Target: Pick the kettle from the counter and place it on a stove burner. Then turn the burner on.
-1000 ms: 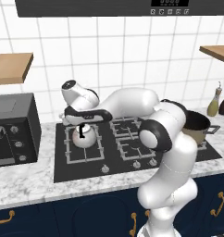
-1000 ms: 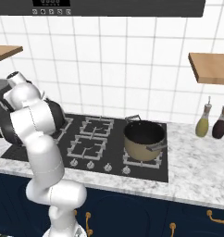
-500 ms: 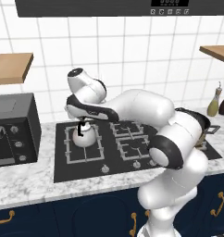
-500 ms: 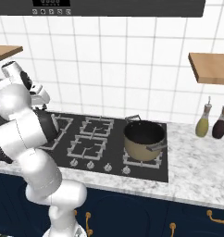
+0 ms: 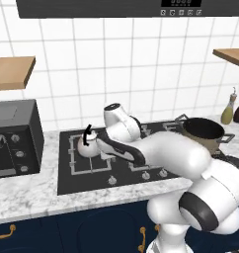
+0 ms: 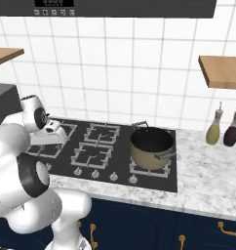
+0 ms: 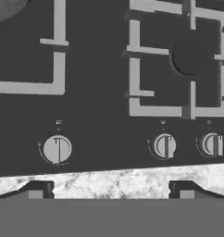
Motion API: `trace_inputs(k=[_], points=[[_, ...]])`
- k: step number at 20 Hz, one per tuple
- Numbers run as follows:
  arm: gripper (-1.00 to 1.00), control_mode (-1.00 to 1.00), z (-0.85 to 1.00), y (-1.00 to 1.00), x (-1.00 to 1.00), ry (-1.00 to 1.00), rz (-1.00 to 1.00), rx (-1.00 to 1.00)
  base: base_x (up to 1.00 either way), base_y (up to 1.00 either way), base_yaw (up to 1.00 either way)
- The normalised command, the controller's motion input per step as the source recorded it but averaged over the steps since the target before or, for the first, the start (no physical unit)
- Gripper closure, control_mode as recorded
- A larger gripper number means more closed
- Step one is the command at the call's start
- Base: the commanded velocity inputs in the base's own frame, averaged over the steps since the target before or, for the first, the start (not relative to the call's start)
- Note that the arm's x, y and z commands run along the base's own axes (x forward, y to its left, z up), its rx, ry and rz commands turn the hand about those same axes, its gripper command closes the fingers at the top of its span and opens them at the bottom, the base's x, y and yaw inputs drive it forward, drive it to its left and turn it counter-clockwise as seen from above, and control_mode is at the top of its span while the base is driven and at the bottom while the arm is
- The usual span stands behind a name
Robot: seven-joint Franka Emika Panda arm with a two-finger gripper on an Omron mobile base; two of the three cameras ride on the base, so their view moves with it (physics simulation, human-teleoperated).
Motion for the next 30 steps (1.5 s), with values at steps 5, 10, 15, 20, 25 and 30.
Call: trace_inputs(k=[5,10,15,20,25,30], points=[[-1.0,-1.0,-0.94,0.55,-0.51,0.22,0.0,0.0,0.0,0.0,0.0],[-1.0,-1.0,-0.11,0.77,0.54,0.0,-0.08,0.01,0.0,0.0,0.0],[-1.0,-1.0,0.0,0.41,0.36,0.0,-0.06,0.0,0.0,0.0,0.0],[-1.0,-1.0,-0.32,-0.15,0.26,-0.06,0.02,0.0,0.0,0.0,0.0],[-1.0,-1.0,-0.24,-0.11,0.01,0.0,0.02,0.0,0.0,0.0,0.0],[-1.0,-1.0,-0.17,-0.18,0.0,0.0,0.0,0.0,0.0,0.0,0.0]])
